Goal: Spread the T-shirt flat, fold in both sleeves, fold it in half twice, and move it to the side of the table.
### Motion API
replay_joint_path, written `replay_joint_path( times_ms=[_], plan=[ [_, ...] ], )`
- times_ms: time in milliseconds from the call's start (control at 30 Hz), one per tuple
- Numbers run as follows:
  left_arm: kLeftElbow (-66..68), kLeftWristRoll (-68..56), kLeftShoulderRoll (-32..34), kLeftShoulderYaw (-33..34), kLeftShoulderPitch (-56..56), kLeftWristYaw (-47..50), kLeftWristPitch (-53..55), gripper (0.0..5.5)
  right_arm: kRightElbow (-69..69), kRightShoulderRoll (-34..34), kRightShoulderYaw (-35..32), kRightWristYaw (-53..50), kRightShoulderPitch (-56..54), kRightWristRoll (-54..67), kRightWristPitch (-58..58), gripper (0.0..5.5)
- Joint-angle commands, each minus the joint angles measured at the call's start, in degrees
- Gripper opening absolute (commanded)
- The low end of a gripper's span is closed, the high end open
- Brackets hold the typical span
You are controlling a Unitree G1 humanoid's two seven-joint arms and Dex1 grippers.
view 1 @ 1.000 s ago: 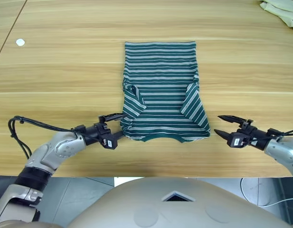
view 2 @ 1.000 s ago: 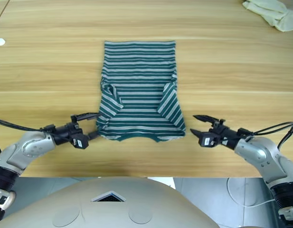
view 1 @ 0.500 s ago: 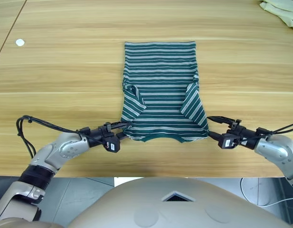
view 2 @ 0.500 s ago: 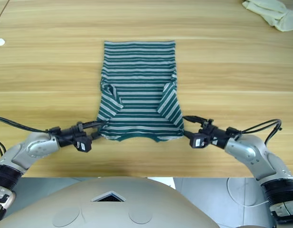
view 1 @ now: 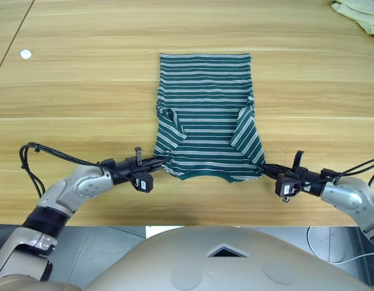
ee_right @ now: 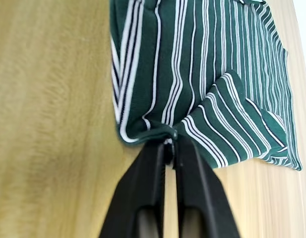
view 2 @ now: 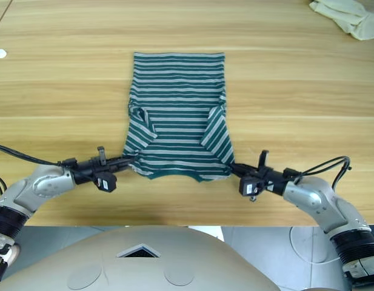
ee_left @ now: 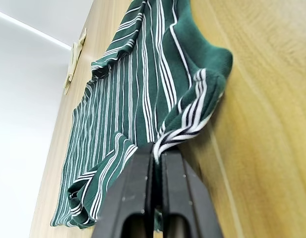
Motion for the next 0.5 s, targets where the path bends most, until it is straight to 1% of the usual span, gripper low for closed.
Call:
replay_joint_path(
  times_ms=[33,133,233,300,367,500],
  plan=[
    [0.86,0.78,-0.18,-2.39,6.43,-2.05,1.82,0.00,1.82,0.70,0.29,1.04,0.54,-1.58,1.37,0.00],
    [1.40,-0.50,-1.74,-3.24,7.81,-1.92,1.82,0.00,1.87,1.72,0.37,1.09,1.61,0.13,1.68,0.00],
    [-1.52,-2.33,-2.98,-4.11,12.41,-1.50,2.34,0.00,0.31,0.81,-1.99,1.29,6.24,4.23,1.46,0.00],
    [-4.92,-3.78,-3.09,-2.41,15.31,-0.23,2.94,0.00,-1.54,1.09,-3.88,1.10,10.77,8.04,1.74,0.00],
    [-7.36,-5.29,-3.24,0.49,16.68,1.54,3.33,0.00,-3.25,1.80,-5.22,1.09,12.70,10.91,1.48,0.00],
    [-7.84,-7.39,-5.17,5.17,15.71,4.78,3.38,0.00,-5.28,4.03,-6.45,1.85,10.04,15.54,0.59,0.00]
  ],
)
